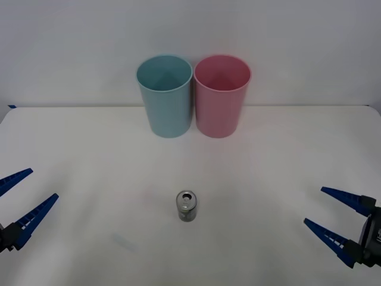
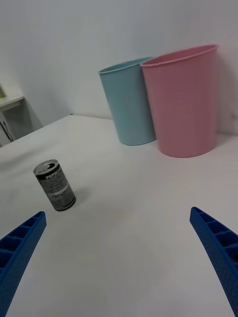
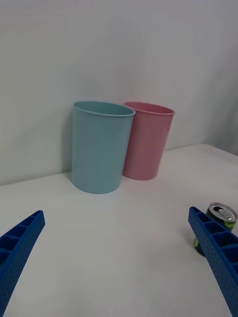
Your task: Grasp the object on the table and drop it into the matching bin: aluminum can to the light blue bin, PET bottle to the pink bin.
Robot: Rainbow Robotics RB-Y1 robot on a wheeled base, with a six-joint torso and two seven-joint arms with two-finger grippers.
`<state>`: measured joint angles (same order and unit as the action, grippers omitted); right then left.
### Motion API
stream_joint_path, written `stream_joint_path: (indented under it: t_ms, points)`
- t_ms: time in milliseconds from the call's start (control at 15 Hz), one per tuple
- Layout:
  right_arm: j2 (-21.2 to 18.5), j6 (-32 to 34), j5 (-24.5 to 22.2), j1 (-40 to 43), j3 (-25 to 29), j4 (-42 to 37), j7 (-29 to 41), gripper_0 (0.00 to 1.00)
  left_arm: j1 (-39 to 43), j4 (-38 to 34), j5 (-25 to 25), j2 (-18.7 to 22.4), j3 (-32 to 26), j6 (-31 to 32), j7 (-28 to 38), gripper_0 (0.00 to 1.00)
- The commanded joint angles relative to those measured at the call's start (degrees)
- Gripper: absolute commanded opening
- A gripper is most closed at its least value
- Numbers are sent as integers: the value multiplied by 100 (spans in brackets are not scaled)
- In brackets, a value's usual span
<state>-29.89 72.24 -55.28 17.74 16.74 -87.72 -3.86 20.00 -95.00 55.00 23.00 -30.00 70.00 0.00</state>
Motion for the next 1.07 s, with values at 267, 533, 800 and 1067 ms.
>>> stream_joint_path:
  t_ms: [267, 533, 800, 1067]
  points:
    - [0, -52, 0, -614, -848, 581, -370, 100, 0, 0, 0, 0, 0, 0, 0, 100]
    - [-9, -430, 0, -851, -1428, 704, -1108, 100, 0, 0, 0, 0, 0, 0, 0, 100]
    - [0, -835, 0, -1018, -2034, 713, -1381, 100, 0, 0, 0, 0, 0, 0, 0, 100]
    - [141, -1292, 0, -1176, -2597, 713, -1469, 100, 0, 0, 0, 0, 0, 0, 0, 100]
